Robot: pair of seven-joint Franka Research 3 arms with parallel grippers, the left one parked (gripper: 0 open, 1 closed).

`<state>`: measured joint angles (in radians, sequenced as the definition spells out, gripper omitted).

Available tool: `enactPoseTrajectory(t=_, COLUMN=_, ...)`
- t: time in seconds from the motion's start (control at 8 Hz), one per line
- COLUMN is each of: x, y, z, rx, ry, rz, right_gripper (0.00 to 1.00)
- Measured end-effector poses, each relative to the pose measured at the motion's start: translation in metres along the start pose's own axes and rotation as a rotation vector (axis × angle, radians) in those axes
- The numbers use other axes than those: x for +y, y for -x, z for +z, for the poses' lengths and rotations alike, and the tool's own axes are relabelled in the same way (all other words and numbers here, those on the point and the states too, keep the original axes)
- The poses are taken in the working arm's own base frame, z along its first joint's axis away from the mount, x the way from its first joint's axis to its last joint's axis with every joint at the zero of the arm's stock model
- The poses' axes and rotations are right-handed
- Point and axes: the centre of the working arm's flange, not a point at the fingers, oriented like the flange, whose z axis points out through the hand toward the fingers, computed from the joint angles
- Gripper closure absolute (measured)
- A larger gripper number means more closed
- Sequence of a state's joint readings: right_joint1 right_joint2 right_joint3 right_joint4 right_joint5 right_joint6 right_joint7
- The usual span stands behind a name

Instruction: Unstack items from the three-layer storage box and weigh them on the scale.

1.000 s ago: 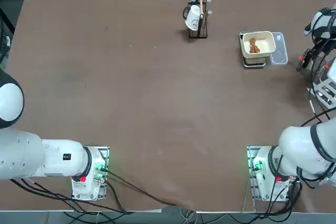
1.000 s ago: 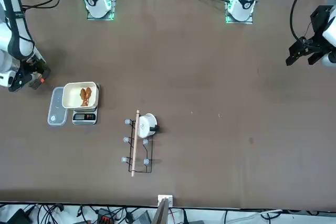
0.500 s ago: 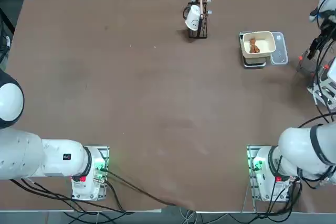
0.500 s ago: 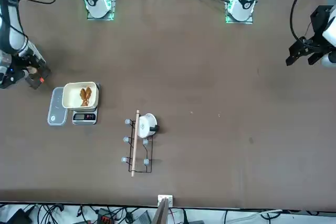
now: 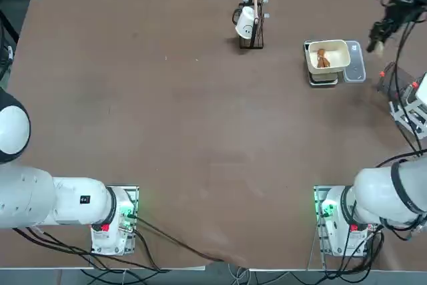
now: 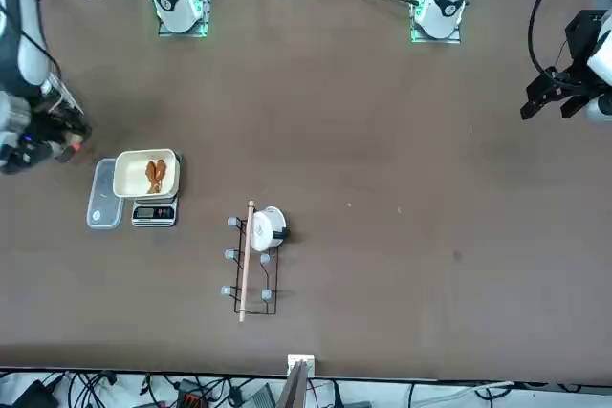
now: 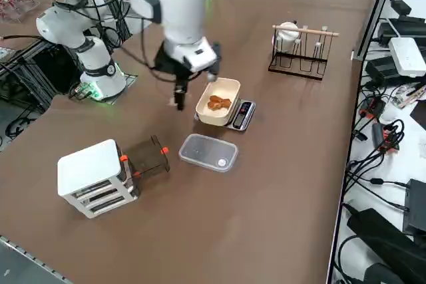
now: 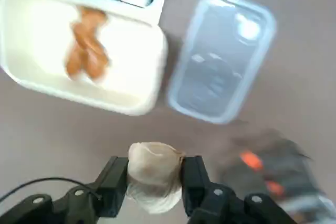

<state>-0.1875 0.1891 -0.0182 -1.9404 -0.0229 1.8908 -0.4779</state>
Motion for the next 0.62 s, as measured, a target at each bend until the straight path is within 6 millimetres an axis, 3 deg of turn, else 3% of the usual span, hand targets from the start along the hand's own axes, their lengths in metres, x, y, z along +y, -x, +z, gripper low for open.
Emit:
enactPoseTrajectory(t=0.25, x=-0.037, y=-0.038, z=0.029, rx=0.02, ry=-0.029, rz=0.084, right_gripper=0.42)
enactPoseTrajectory(t=0.62, x=-0.052, y=-0.063, z=0.057, rx=0.039, ry=-0.015, rz=0.121, right_gripper=0.37)
